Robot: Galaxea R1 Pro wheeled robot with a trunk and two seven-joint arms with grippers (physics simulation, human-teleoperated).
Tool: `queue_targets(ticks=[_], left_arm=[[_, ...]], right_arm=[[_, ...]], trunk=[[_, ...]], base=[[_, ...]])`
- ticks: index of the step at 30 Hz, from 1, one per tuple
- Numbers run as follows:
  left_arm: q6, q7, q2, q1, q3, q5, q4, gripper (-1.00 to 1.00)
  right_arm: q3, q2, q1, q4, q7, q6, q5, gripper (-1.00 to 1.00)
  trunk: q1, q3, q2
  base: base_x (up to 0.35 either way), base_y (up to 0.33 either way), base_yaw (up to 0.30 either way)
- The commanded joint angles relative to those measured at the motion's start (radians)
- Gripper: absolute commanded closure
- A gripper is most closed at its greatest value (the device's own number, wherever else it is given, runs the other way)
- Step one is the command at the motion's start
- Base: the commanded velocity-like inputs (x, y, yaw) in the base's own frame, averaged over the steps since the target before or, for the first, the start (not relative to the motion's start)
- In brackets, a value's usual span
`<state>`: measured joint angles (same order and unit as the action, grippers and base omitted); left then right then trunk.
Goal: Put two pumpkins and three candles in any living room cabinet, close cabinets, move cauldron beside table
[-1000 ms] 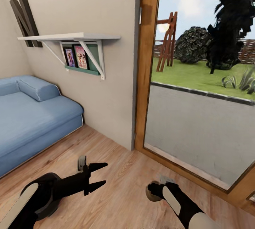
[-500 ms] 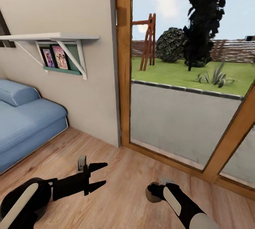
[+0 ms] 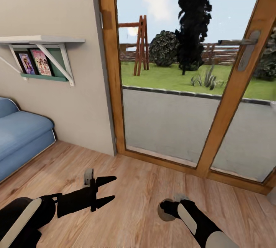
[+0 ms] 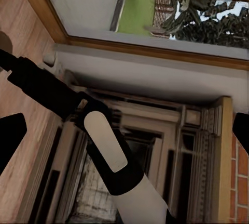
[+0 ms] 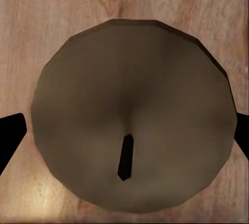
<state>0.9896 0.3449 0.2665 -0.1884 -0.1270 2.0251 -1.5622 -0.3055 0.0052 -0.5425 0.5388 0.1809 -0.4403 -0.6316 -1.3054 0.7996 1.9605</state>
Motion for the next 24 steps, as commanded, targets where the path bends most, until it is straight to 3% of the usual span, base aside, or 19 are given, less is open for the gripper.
queue_targets(ticks=[1,24], left_arm=[[0.000,0.009,0.001,0.000,0.000,0.011,-0.001,-1.00],[0.000,0.009,0.000,0.000,0.000,0.011,-0.001,-1.00]], right_arm=[[-0.006,-0.001,-0.001,0.001,0.009,-0.002,-0.011,1.00],[-0.006,-0.005,-0.001,0.000,0.009,-0.002,-0.011,1.00]], trunk=[[0.001,0.001,0.001],[0.001,0.001,0.001]], base=[[-0.229,0.000,-0.289],[-0.229,-0.007,-0.289]])
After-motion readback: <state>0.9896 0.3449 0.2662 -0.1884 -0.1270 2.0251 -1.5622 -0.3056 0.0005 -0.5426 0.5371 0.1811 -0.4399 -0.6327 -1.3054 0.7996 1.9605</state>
